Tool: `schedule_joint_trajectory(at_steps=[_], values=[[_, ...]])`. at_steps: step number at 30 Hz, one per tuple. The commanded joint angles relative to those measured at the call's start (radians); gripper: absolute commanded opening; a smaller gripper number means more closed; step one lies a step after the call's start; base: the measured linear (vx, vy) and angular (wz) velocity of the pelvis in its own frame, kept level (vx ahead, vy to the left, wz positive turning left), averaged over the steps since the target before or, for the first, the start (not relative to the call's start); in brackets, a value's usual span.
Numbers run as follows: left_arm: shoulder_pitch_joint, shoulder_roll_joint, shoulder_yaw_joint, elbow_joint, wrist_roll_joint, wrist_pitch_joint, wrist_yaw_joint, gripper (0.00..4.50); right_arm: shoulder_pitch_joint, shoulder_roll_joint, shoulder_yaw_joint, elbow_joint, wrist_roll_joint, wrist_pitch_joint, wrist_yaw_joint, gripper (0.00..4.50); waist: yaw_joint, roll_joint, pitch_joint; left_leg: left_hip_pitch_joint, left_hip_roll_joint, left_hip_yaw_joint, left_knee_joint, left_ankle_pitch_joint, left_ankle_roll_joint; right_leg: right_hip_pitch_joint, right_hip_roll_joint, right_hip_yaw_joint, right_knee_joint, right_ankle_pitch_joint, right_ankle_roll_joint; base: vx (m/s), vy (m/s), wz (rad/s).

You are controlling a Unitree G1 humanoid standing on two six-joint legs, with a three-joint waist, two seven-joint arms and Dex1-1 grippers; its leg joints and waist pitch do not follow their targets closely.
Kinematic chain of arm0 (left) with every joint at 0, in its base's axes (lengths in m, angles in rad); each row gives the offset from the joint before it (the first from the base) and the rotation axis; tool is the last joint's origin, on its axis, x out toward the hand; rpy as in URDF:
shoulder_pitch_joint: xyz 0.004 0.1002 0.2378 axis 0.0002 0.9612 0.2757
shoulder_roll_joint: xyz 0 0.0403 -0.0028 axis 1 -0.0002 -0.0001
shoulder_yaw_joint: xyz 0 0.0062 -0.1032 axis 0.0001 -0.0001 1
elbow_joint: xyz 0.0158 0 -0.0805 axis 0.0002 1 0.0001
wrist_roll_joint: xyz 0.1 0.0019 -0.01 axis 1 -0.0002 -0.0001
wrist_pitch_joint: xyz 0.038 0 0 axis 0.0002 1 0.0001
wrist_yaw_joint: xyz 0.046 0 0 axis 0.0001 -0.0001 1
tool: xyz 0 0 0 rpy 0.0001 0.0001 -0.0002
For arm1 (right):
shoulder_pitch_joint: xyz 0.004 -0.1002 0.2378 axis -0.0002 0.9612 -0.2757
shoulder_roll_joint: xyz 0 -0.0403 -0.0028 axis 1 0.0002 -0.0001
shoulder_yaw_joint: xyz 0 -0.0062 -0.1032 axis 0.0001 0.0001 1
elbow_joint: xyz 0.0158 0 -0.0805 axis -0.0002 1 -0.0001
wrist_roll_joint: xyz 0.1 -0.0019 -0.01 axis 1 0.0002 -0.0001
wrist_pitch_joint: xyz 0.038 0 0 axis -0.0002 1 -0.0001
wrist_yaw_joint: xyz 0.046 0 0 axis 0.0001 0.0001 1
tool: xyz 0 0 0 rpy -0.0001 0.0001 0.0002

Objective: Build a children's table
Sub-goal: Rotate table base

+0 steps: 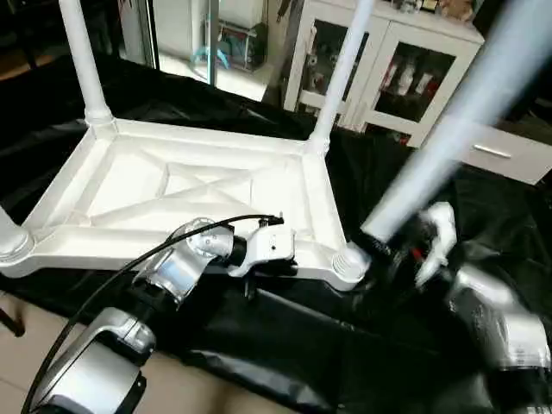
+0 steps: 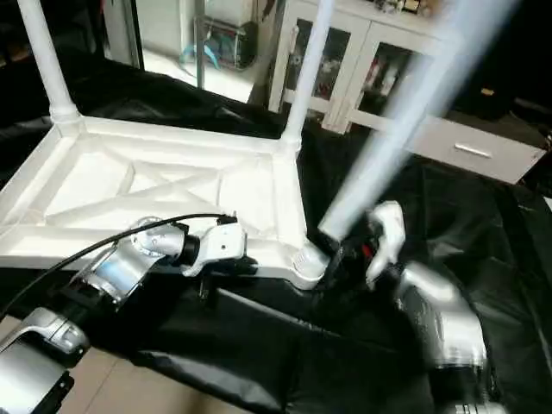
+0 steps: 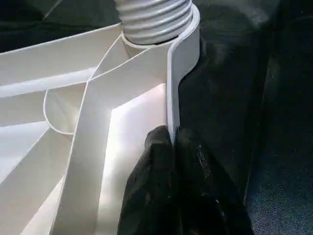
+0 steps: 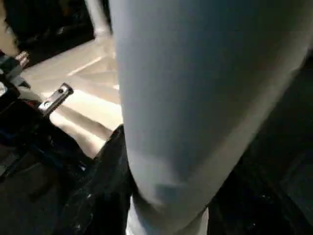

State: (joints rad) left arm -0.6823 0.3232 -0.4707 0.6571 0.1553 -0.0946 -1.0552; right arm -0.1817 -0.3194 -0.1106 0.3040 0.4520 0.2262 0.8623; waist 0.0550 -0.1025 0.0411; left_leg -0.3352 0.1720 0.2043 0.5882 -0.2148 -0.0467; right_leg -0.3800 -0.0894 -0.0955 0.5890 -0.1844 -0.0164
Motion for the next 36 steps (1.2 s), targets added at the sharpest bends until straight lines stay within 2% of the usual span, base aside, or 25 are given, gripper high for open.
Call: schedule_joint_trajectory(at_steps=[1, 2, 3, 4, 5, 9, 13, 14, 15, 17, 19, 24, 29, 36], values=[[-0.035, 0.007, 0.048, -0.043, -0.003, -0.013, 0.047, 0.00, 0.118, 0.005, 0.055, 0.127, -0.094, 0.050, -0.065, 1.84, 0.003, 0.031, -0.032, 0.008, 0.085, -0.053, -0.097, -0.416, -0.053, 0.015, -0.096, 0.066, -0.090, -0.369, -0.168, 0.000, 0.000, 0.00], [-0.036, 0.007, 0.048, -0.042, -0.002, -0.014, 0.048, 0.00, 0.124, 0.010, 0.054, 0.122, -0.096, 0.039, -0.071, 1.84, 0.000, 0.033, -0.029, 0.006, 0.085, -0.057, -0.099, -0.438, -0.052, 0.014, -0.095, 0.066, -0.096, -0.414, -0.151, 0.000, 0.000, 0.00], [-0.037, 0.007, 0.048, -0.040, -0.001, -0.014, 0.048, 0.00, 0.132, 0.012, 0.063, 0.114, -0.114, 0.018, -0.083, 1.84, 0.001, 0.034, -0.029, 0.009, 0.085, -0.057, -0.099, -0.440, -0.051, 0.012, -0.096, 0.067, -0.098, -0.428, -0.147, 0.000, 0.000, 0.00], [-0.037, 0.006, 0.048, -0.039, -0.001, -0.014, 0.048, 0.00, 0.136, 0.012, 0.069, 0.111, -0.123, 0.007, -0.090, 1.84, 0.001, 0.034, -0.028, 0.009, 0.085, -0.057, -0.099, -0.439, -0.050, 0.010, -0.096, 0.067, -0.098, -0.431, -0.146, 0.000, 0.000, 0.00], [-0.038, 0.006, 0.048, -0.038, 0.000, -0.014, 0.048, 0.00, 0.140, 0.008, 0.086, 0.104, -0.138, 0.000, -0.094, 1.84, 0.002, 0.039, -0.027, 0.008, 0.085, -0.056, -0.099, -0.432, -0.047, 0.011, -0.096, 0.069, -0.098, -0.422, -0.149, 0.000, 0.000, 0.00], [-0.040, 0.006, 0.046, -0.036, 0.000, -0.015, 0.043, 0.00, 0.143, -0.016, 0.141, 0.080, -0.187, 0.010, -0.092, 1.84, 0.000, 0.038, -0.026, 0.005, 0.085, -0.055, -0.102, -0.413, -0.043, 0.013, -0.092, 0.069, -0.095, -0.394, -0.153, 0.000, 0.000, 0.00], [-0.041, 0.007, 0.045, -0.036, -0.002, -0.015, 0.035, 0.00, 0.125, -0.058, 0.196, 0.063, -0.217, 0.054, -0.058, 1.84, -0.001, 0.037, -0.023, 0.005, 0.084, -0.055, -0.101, -0.411, -0.030, 0.011, -0.096, 0.070, -0.100, -0.447, -0.137, 0.000, 0.000, 0.00], [-0.040, 0.008, 0.045, -0.037, -0.003, -0.015, 0.033, 0.00, 0.113, -0.082, 0.223, 0.060, -0.231, 0.073, -0.034, 1.84, -0.001, 0.038, -0.023, 0.005, 0.084, -0.056, -0.101, -0.409, -0.029, 0.012, -0.096, 0.069, -0.100, -0.448, -0.136, 0.000, 0.000, 0.00], [-0.040, 0.009, 0.044, -0.037, -0.003, -0.015, 0.032, 0.00, 0.103, -0.100, 0.242, 0.059, -0.242, 0.082, -0.015, 1.84, -0.003, 0.034, -0.023, 0.001, 0.084, -0.057, -0.102, -0.398, -0.025, 0.015, -0.094, 0.068, -0.099, -0.450, -0.131, 0.000, 0.000, 0.00], [-0.037, 0.009, 0.044, -0.041, -0.005, -0.014, 0.029, 0.00, 0.079, -0.131, 0.275, 0.052, -0.248, 0.113, 0.023, 1.84, -0.003, 0.036, -0.021, 0.005, 0.085, -0.055, -0.102, -0.399, -0.024, 0.010, -0.093, 0.069, -0.100, -0.455, -0.127, 0.000, 0.000, 0.00], [-0.034, 0.009, 0.044, -0.046, -0.007, -0.011, 0.023, 0.00, 0.053, -0.149, 0.295, 0.042, -0.243, 0.140, 0.056, 1.84, -0.003, 0.038, -0.024, 0.005, 0.085, -0.054, -0.101, -0.386, -0.021, 0.012, -0.094, 0.071, -0.098, -0.433, -0.136, 0.000, 0.000, 0.00], [-0.034, 0.009, 0.044, -0.046, -0.007, -0.011, 0.023, 0.00, 0.053, -0.149, 0.295, 0.042, -0.243, 0.140, 0.056, 1.84, -0.002, 0.034, -0.028, 0.005, 0.087, -0.050, -0.104, -0.359, -0.028, 0.015, -0.090, 0.069, -0.090, -0.315, -0.167, 0.000, 0.000, 0.00], [-0.034, 0.009, 0.044, -0.046, -0.007, -0.011, 0.023, 0.00, 0.053, -0.149, 0.295, 0.042, -0.243, 0.140, 0.056, 1.84, -0.002, 0.033, -0.027, 0.006, 0.086, -0.052, -0.104, -0.392, -0.031, 0.014, -0.094, 0.070, -0.098, -0.378, -0.155, 0.000, 0.000, 0.00], [-0.034, 0.009, 0.044, -0.046, -0.007, -0.011, 0.023, 0.00, 0.053, -0.149, 0.295, 0.042, -0.243, 0.140, 0.056, 1.84, -0.003, 0.033, -0.025, 0.006, 0.087, -0.054, -0.107, -0.408, -0.034, 0.012, -0.094, 0.070, -0.101, -0.398, -0.147, 0.000, 0.000, 0.00]])
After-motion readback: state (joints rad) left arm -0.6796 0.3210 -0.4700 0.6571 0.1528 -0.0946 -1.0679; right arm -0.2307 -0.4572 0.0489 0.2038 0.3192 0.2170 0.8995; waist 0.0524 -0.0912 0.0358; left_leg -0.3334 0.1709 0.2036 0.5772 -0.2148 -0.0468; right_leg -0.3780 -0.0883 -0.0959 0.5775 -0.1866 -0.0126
